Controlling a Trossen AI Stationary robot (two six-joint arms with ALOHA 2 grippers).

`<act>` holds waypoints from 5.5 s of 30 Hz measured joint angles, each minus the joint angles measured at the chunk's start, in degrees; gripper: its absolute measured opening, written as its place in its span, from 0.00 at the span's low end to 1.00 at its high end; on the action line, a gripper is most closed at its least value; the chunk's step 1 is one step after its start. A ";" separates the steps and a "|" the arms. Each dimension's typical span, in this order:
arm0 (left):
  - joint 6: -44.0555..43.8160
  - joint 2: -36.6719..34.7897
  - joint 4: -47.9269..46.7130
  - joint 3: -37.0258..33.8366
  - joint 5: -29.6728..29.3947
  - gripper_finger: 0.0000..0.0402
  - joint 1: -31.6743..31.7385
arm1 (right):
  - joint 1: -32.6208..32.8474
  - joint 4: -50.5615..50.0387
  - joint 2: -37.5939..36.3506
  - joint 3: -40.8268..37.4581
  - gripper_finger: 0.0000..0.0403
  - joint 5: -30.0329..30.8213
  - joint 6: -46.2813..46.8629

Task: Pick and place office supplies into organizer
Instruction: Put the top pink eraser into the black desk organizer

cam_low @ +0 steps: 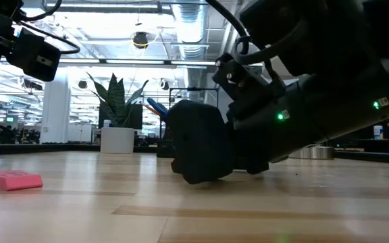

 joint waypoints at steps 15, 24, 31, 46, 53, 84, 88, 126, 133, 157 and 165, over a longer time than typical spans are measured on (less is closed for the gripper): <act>0.01 0.00 -0.06 0.00 0.00 0.41 0.00 | -0.44 -8.37 -1.29 0.17 0.62 -1.24 5.78; -0.01 0.00 -0.06 0.00 0.00 0.41 0.00 | -1.42 -9.76 -1.29 0.16 0.62 -1.27 4.55; -0.01 0.00 -0.06 0.01 0.02 0.41 0.00 | -1.85 -11.19 -1.24 0.09 0.62 -0.76 5.94; -0.19 0.00 -0.06 0.01 0.02 0.41 0.00 | -3.52 -13.05 -1.31 0.02 0.62 -0.25 6.45; -0.21 0.00 -0.04 0.02 0.02 0.41 0.00 | -4.04 -13.54 -1.31 0.02 0.62 -0.19 6.38; -0.21 0.00 -0.03 0.00 0.02 0.41 -0.01 | -7.27 -12.62 -1.57 -0.01 0.62 -2.52 2.32; -0.21 -0.02 -0.06 0.00 0.02 0.41 -0.02 | -8.14 -11.56 -1.59 -0.02 0.62 -3.85 1.29; -0.21 0.00 -0.45 0.00 0.04 0.41 0.00 | -10.38 -10.52 -1.66 0.11 0.57 -6.00 0.22; -0.21 0.00 -0.45 0.01 0.02 0.41 0.00 | -10.38 -10.15 -1.66 0.19 0.45 -6.74 0.20; -0.38 0.00 -0.44 0.01 0.02 0.41 -0.01 | -10.34 -8.11 -1.54 0.06 0.31 -6.18 -4.39; -0.41 0.00 -0.43 0.00 0.03 0.41 0.00 | -10.41 -10.31 -3.60 -0.18 0.31 -6.44 -4.93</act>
